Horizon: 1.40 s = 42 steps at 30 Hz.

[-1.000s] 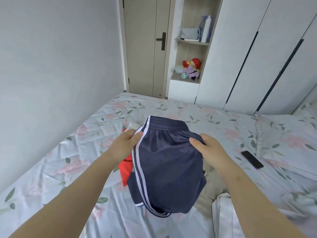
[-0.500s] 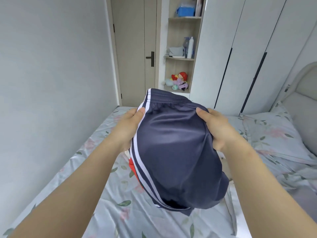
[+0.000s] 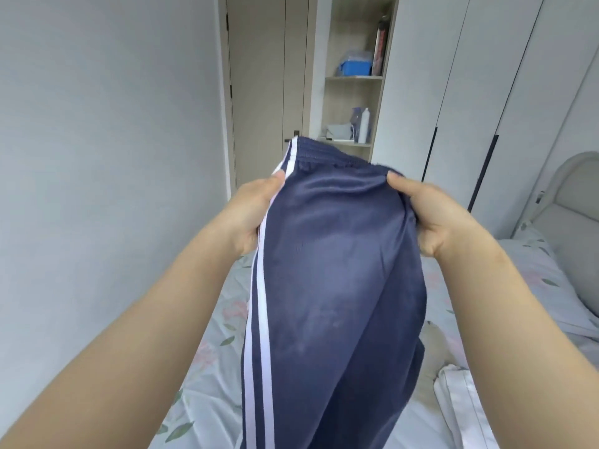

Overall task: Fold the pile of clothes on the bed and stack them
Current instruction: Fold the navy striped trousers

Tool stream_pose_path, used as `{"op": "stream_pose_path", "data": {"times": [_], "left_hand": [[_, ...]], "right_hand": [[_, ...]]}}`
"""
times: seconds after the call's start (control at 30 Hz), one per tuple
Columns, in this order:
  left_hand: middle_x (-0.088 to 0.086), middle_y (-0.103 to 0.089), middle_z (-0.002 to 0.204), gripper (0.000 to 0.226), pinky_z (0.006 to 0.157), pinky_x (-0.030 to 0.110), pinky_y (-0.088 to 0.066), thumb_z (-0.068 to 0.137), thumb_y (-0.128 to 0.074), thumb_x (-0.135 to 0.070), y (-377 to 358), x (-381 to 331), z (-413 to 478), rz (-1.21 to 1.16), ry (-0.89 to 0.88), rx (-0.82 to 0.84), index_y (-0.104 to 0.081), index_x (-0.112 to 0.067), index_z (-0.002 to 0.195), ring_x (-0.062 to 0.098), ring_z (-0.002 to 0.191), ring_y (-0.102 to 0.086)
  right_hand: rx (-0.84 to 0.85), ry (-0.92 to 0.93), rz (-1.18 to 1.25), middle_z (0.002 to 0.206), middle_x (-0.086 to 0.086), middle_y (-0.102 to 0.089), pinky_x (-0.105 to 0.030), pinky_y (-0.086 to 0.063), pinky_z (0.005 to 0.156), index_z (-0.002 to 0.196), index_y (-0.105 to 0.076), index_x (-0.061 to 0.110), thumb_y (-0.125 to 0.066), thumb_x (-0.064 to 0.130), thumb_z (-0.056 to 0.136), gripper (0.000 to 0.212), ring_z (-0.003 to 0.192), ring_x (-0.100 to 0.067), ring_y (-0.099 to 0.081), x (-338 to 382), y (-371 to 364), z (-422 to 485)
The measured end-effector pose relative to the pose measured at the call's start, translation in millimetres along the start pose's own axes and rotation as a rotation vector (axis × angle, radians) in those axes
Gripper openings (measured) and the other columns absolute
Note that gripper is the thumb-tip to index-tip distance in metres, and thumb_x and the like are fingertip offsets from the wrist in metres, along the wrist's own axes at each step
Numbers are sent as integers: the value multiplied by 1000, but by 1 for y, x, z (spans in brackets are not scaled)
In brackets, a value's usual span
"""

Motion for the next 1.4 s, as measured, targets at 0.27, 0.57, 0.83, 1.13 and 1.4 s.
{"op": "stream_pose_path", "data": {"times": [0.27, 0.57, 0.83, 1.13, 1.4], "left_hand": [[7, -69, 94, 28, 70, 29, -50, 97, -49, -35, 6, 131, 37, 376, 185, -56, -64, -11, 98, 20, 75, -63], [-3, -61, 80, 8, 54, 16, -41, 91, -54, -22, -18, 276, 117, 607, 406, -21, -61, -19, 88, 13, 67, -54], [6, -64, 86, 14, 78, 35, -45, 87, -51, -10, -40, 399, 223, 813, 503, 84, -65, -10, 90, 18, 78, -54], [4, -61, 89, 21, 66, 29, -39, 88, -47, -15, -49, 499, 344, 965, 458, -31, -63, -12, 102, 24, 80, -54], [-1, -40, 127, 53, 79, 10, -30, 93, -49, -7, -71, 535, 412, 688, 326, -9, -30, -13, 143, 16, 110, -43]], "right_hand": [[-213, -148, -347, 92, -8, -69, -27, -52, 60, 94, -63, 10, -57, 16, 94, 9, 78, -19, -66, -124, 87, 61], [-289, -308, -662, 96, -9, -63, -17, -46, 66, 97, -62, 2, -56, 13, 93, 14, 89, -21, -60, -238, 188, 148], [-336, -466, -766, 66, 2, -49, -34, -40, 72, 70, -51, 22, -58, 18, 88, 19, 70, -21, -47, -326, 268, 252], [-484, -483, -597, 70, -1, -50, -33, -43, 61, 82, -52, 14, -48, 18, 93, 12, 52, -16, -58, -390, 315, 376], [-244, -216, -635, 130, 3, -42, -20, -24, 96, 145, -26, 22, -51, 6, 91, 62, 113, 14, -31, -398, 333, 450]]}}
Point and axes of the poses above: each hand's wrist, its own z-axis towards the middle knuckle, its own y-axis out of the back of the hand, x = y × z, the point moved 3 cm from there along z, towards the middle knuckle
